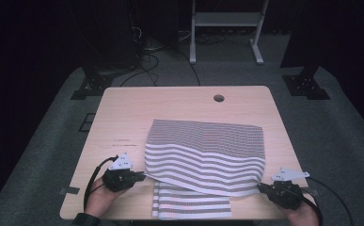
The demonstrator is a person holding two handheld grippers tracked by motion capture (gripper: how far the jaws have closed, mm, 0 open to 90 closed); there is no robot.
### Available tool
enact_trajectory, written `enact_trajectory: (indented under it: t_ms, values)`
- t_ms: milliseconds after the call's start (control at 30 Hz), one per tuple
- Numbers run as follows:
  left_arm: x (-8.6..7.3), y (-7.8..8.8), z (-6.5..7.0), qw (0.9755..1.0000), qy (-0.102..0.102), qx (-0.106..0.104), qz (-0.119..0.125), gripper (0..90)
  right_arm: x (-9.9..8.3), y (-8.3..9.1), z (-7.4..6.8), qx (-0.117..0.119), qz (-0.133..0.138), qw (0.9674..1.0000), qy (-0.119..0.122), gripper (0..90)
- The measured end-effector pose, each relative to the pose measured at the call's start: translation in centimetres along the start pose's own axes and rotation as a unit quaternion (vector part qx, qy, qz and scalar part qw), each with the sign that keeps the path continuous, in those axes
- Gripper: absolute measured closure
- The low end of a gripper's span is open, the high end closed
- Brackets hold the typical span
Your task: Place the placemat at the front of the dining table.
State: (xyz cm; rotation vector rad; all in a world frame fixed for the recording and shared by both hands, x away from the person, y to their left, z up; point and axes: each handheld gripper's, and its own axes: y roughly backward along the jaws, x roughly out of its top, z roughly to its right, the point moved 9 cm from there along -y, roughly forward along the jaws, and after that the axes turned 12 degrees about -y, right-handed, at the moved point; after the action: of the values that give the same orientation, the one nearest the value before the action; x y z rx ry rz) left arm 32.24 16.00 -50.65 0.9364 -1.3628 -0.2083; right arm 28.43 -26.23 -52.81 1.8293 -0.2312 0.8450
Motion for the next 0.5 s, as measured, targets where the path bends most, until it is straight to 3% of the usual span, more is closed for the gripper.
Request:
enact_trajectory:
  t_ms: [500]
  values:
    - [1.4, 0.9, -1.2, 0.9995, 0.013, 0.018, 0.024, 87.4, 3.7, 0.0, 0.8, 0.007, 0.042, 0.9991, -0.009, 87.4]
